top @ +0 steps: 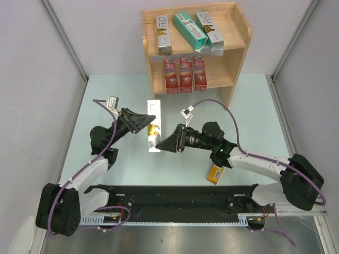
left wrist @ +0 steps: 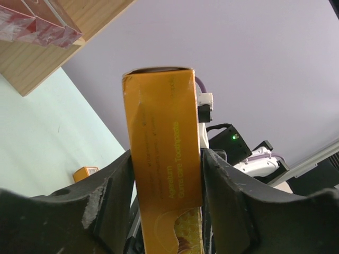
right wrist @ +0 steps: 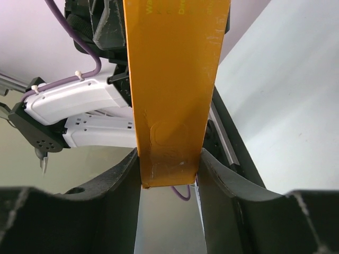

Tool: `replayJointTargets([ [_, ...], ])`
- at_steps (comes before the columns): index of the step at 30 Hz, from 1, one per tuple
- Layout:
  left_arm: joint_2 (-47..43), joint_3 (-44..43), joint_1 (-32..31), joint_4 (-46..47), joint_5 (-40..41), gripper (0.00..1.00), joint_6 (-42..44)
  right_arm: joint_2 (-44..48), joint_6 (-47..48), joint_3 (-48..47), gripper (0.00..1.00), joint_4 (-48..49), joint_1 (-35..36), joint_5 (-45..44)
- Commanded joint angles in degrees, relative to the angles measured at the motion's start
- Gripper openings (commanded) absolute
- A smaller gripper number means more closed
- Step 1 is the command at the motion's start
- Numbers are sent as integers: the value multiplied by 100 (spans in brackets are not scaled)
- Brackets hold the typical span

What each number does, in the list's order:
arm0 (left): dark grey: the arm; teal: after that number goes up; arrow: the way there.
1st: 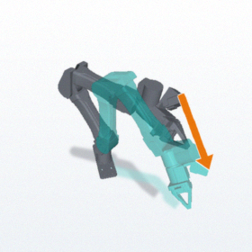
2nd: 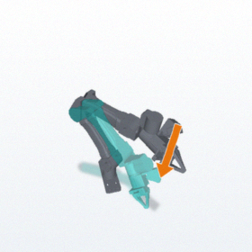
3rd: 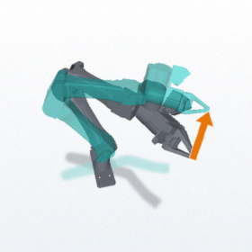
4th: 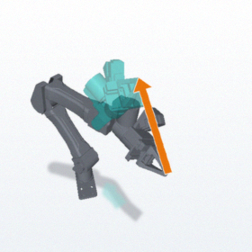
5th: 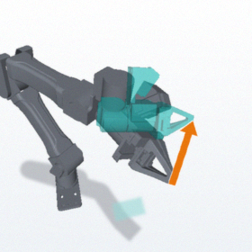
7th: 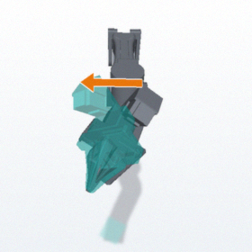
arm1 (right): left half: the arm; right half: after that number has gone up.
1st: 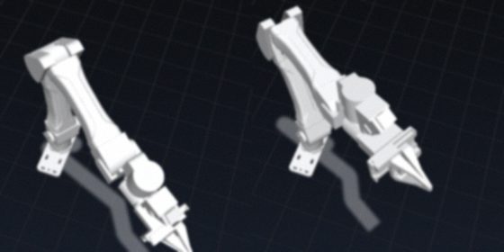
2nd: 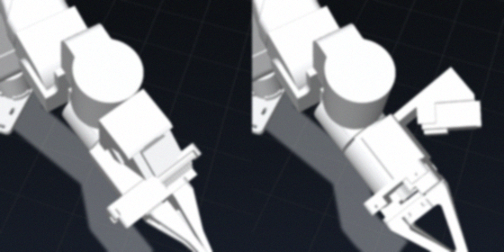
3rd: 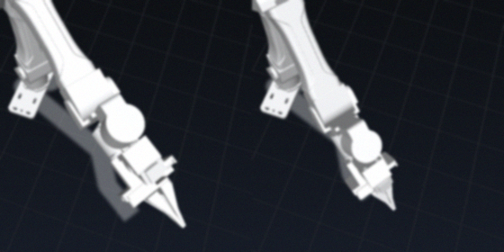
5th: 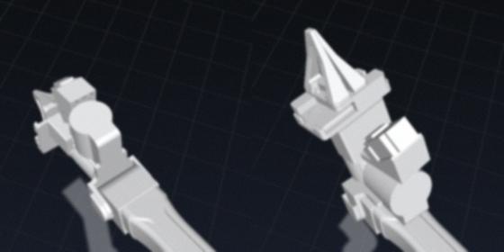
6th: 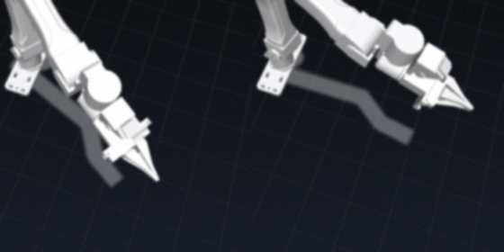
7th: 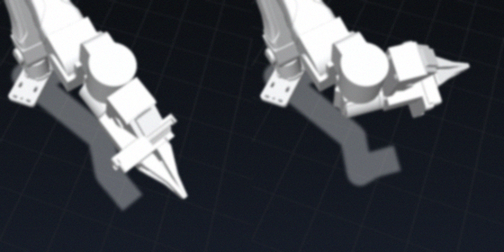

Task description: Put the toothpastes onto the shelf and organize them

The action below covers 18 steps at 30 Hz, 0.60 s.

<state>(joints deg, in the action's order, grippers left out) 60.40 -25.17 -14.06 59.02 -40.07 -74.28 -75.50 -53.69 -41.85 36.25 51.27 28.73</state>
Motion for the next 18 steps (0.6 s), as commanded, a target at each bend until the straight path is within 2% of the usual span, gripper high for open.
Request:
replayJointTargets([
  [1, -230, -102, 44, -75, 167, 60, 247, 290, 280, -368, 31, -13, 6, -87],
  [4, -292, -172, 44, -215, 158, 69, 335, 361, 324, -421, 29, -109, -72, -69],
  [8, -380, -287, 44, -488, 131, 96, 493, 501, 386, -465, 28, -285, -231, -61],
  [9, -406, -304, 44, -558, 123, 99, 528, 536, 394, -491, 28, -329, -266, -61],
  [18, -1039, -822, 44, -2104, 254, 100, 1651, 871, 720, -878, 26, -970, -811, 36],
])
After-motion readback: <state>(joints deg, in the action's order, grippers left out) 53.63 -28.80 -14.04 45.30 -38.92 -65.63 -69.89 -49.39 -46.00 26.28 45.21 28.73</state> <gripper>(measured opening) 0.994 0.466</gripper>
